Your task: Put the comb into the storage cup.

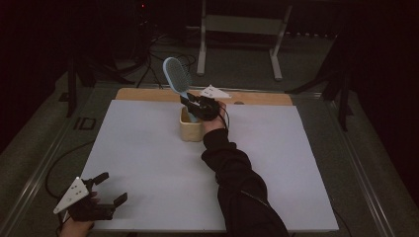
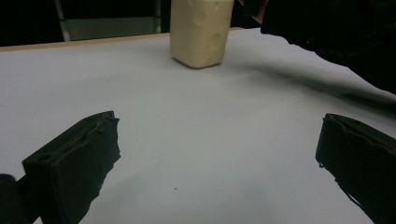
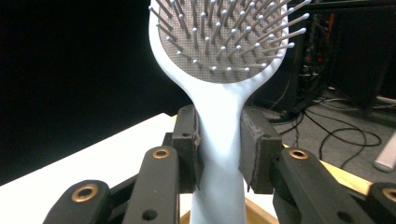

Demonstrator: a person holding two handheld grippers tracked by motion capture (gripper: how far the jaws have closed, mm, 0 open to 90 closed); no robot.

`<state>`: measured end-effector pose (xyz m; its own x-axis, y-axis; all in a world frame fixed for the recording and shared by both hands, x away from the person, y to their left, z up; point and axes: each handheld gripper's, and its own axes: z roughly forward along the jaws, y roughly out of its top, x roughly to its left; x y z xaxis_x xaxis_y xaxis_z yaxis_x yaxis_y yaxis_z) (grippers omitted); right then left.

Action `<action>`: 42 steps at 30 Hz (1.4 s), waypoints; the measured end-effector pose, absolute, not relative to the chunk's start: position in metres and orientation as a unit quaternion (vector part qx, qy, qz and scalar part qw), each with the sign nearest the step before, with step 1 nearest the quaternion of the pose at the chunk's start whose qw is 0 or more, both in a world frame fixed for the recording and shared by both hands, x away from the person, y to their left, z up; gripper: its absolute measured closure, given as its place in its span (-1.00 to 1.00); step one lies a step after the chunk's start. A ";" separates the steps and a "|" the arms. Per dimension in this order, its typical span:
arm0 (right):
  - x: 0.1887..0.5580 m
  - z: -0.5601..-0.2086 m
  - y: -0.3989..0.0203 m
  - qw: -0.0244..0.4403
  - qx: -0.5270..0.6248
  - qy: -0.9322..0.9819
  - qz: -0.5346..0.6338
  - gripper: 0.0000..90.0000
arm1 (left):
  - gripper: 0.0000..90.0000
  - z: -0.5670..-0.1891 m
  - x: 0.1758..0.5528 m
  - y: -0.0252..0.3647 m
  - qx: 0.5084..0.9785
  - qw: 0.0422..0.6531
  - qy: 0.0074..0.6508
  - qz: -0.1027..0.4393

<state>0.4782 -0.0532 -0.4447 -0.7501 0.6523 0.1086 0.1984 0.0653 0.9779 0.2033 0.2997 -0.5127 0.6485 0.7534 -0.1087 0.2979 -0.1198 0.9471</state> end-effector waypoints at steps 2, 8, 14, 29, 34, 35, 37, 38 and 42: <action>0.478 -0.446 -0.053 0.188 0.301 0.707 0.612 0.56 | -1.00 -0.513 0.203 0.300 0.720 0.553 0.365 0.206; 0.476 -0.451 -0.055 0.197 0.286 0.711 0.612 0.56 | -1.00 -0.513 0.203 0.300 0.719 0.554 0.367 0.205; 0.473 -0.453 -0.055 0.199 0.274 0.724 0.601 0.56 | -1.00 -0.513 0.204 0.300 0.718 0.555 0.367 0.205; 0.468 -0.464 -0.057 0.193 0.271 0.721 0.607 -0.04 | -1.00 -0.513 0.204 0.301 0.717 0.554 0.368 0.207; 0.464 -0.465 -0.058 0.186 0.271 0.735 0.593 -0.74 | -1.00 -0.513 0.203 0.300 0.718 0.553 0.368 0.208; 0.463 -0.465 -0.060 0.184 0.272 0.736 0.592 -0.75 | -1.00 -0.513 0.203 0.300 0.718 0.552 0.368 0.207; 0.464 -0.466 -0.063 0.173 0.266 0.742 0.591 -0.76 | -1.00 -0.513 0.204 0.300 0.720 0.551 0.369 0.207; 0.463 -0.467 -0.064 0.177 0.267 0.742 0.589 -0.76 | -1.00 -0.513 0.203 0.300 0.719 0.551 0.368 0.209; 0.462 -0.465 -0.067 0.172 0.267 0.744 0.588 -0.78 | -1.00 -0.513 0.204 0.300 0.720 0.550 0.369 0.208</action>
